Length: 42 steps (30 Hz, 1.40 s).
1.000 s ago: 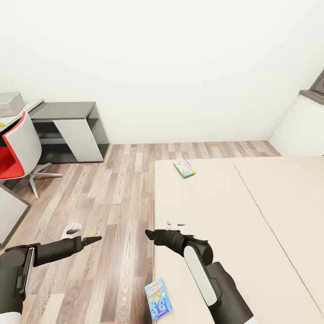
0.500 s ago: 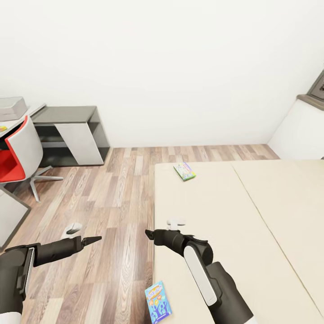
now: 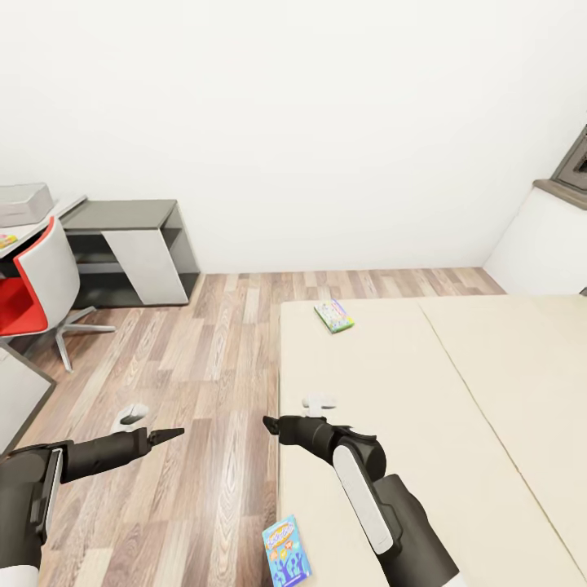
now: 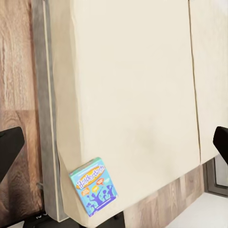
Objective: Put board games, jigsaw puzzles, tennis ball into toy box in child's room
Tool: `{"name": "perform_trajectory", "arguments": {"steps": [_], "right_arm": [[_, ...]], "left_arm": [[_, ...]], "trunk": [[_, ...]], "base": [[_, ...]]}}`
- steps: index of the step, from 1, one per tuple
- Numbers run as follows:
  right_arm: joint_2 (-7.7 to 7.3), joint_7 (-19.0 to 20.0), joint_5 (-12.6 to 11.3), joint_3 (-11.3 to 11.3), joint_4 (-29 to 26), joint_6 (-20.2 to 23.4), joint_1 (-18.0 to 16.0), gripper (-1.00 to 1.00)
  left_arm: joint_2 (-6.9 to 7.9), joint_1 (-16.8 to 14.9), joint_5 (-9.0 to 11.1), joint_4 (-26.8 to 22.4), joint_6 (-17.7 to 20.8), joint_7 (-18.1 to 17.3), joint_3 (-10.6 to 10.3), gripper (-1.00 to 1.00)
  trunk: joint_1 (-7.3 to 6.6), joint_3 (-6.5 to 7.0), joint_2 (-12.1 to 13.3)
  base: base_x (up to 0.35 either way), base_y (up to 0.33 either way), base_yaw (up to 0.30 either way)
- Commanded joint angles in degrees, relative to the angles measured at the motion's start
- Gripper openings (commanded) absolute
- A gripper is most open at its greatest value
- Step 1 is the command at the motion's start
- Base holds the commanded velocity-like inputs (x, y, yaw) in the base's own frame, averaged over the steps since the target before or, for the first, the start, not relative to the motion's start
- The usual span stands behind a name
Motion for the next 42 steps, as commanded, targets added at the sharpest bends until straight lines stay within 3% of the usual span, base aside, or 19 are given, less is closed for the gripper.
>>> {"name": "perform_trajectory", "arguments": {"steps": [1, 42], "right_arm": [[0.00, -0.49, -0.56, 0.03, -0.06, 0.20, -0.05, 1.00], [0.00, -0.51, -0.56, 1.24, 0.02, 0.20, -0.05, 1.00]], "left_arm": [[-0.02, -0.07, -0.57, -0.06, 0.49, -0.59, 0.10, 1.00], [-0.01, -0.07, -0.33, -0.08, 0.49, -0.67, 0.15, 1.00]], "trunk": [[0.04, 0.00, -0.10], [0.04, 3.89, -0.10]], "base": [[0.000, 0.000, 0.000], [0.000, 0.000, 0.000]]}}
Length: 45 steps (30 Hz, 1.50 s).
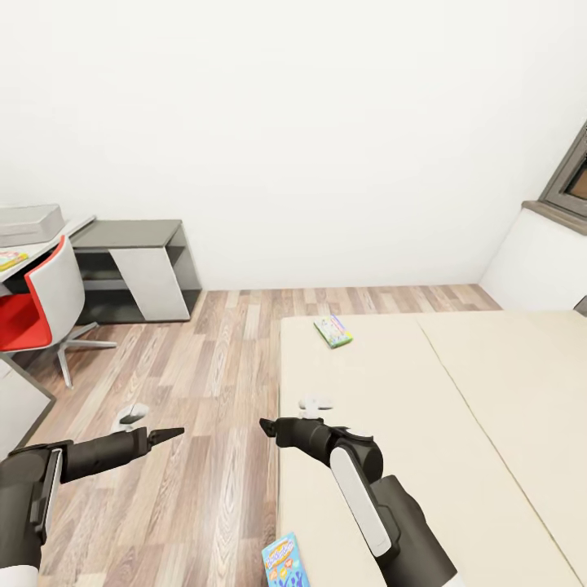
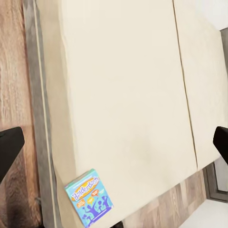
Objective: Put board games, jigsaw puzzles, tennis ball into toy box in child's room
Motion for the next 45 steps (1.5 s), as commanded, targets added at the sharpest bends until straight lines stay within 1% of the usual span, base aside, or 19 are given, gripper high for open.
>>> {"name": "perform_trajectory", "arguments": {"steps": [1, 26, 36, 45], "right_arm": [[0.00, -0.49, -0.56, 0.04, -0.06, 0.20, -0.05, 1.00], [0.00, -0.56, -0.56, 0.08, -0.06, 0.15, -0.05, 1.00], [0.00, -0.57, -0.56, 0.07, -0.06, 0.12, -0.05, 1.00], [0.00, -0.59, -0.64, 0.14, -0.06, -1.20, -0.05, 1.00]], "left_arm": [[-0.02, -0.07, -0.58, -0.06, 0.49, -0.59, 0.11, 1.00], [0.02, -0.07, -0.35, -0.04, 0.49, -0.59, 0.14, 1.00], [0.05, -0.07, -0.32, -0.06, 0.49, -0.59, 0.14, 1.00], [0.08, -0.07, -0.30, -0.03, 0.49, -0.59, 0.14, 1.00]], "trunk": [[0.04, -0.01, -0.11], [0.04, 2.29, -0.11], [0.04, 2.47, -0.11], [0.04, 2.47, -0.11]], "base": [[0.000, 0.000, 0.000], [0.000, 0.000, 0.000], [0.000, 0.000, 0.000], [0.000, 0.052, 0.000]]}}
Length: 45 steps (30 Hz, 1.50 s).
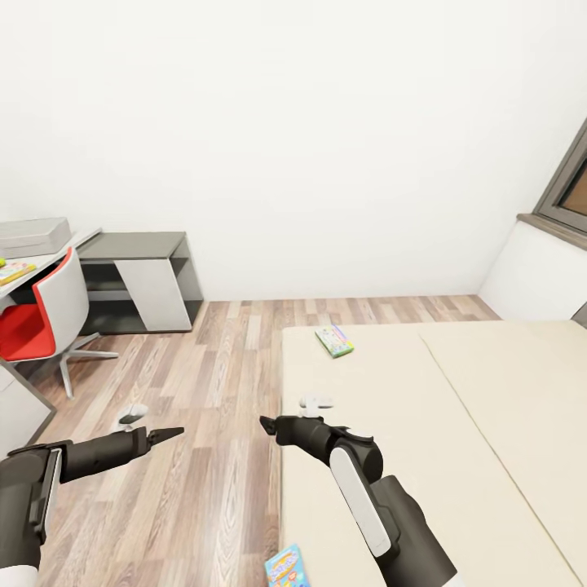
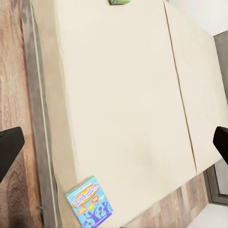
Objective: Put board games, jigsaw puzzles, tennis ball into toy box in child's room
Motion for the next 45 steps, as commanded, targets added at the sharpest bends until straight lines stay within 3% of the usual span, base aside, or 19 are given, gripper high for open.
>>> {"name": "perform_trajectory", "arguments": {"steps": [1, 45], "right_arm": [[0.01, -0.52, -0.58, 0.05, -0.07, 0.17, -0.05, 1.00], [0.01, -0.53, -0.59, 0.05, -0.07, 0.02, -0.05, 1.00]], "left_arm": [[-0.02, -0.07, -0.57, -0.03, 0.49, -0.59, 0.10, 1.00], [0.05, -0.07, -0.56, -0.03, 0.53, -0.59, 0.10, 1.00]], "trunk": [[0.04, -0.11, -0.12], [0.04, -0.11, -0.12]], "base": [[0.000, 0.135, 0.000], [0.000, 0.272, 0.000]]}}
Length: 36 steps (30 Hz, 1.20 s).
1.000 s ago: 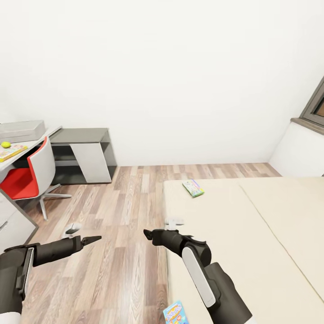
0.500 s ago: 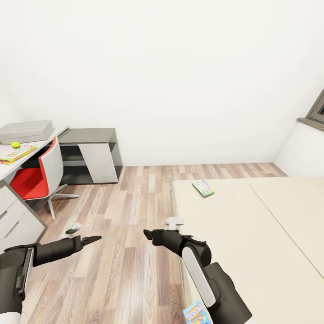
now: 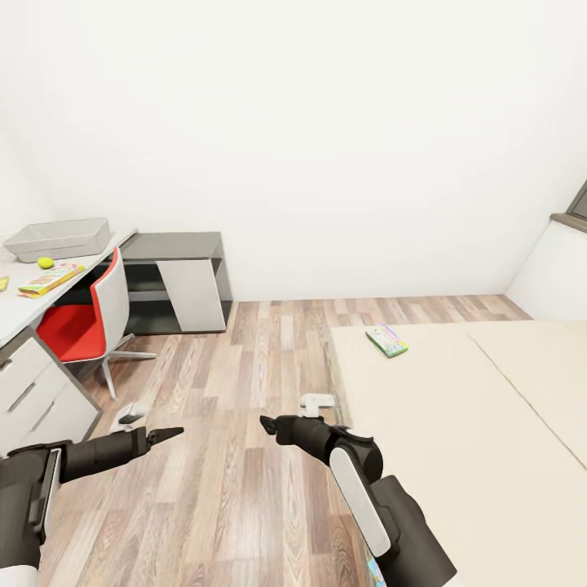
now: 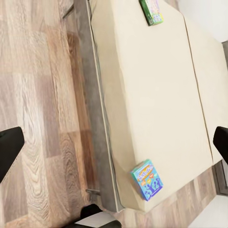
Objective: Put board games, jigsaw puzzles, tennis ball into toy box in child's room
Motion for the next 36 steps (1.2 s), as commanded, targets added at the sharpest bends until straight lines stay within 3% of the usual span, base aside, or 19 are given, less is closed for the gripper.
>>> {"name": "perform_trajectory", "arguments": {"steps": [1, 26, 36], "right_arm": [[0.01, -0.52, -0.57, 0.05, -0.07, 0.21, -0.05, 1.00], [0.01, -0.55, -0.53, 0.03, -0.16, 0.13, -0.05, 1.00], [0.01, -0.52, -0.63, -0.04, -0.10, 0.12, -0.05, 1.00]], "left_arm": [[-0.01, -0.07, -0.57, -0.02, 0.49, -0.59, 0.10, 1.00], [-0.01, -0.07, -0.57, -0.03, 0.50, -0.59, 0.10, 1.00], [-0.05, -0.07, -0.59, -0.01, 0.46, -0.59, 0.10, 1.00]], "trunk": [[0.04, -0.11, -0.12], [0.04, -0.11, -0.12], [0.04, -0.11, -0.12]], "base": [[0.000, 0.284, 0.000], [0.000, 0.284, -0.003], [0.000, 0.284, -0.197]]}}
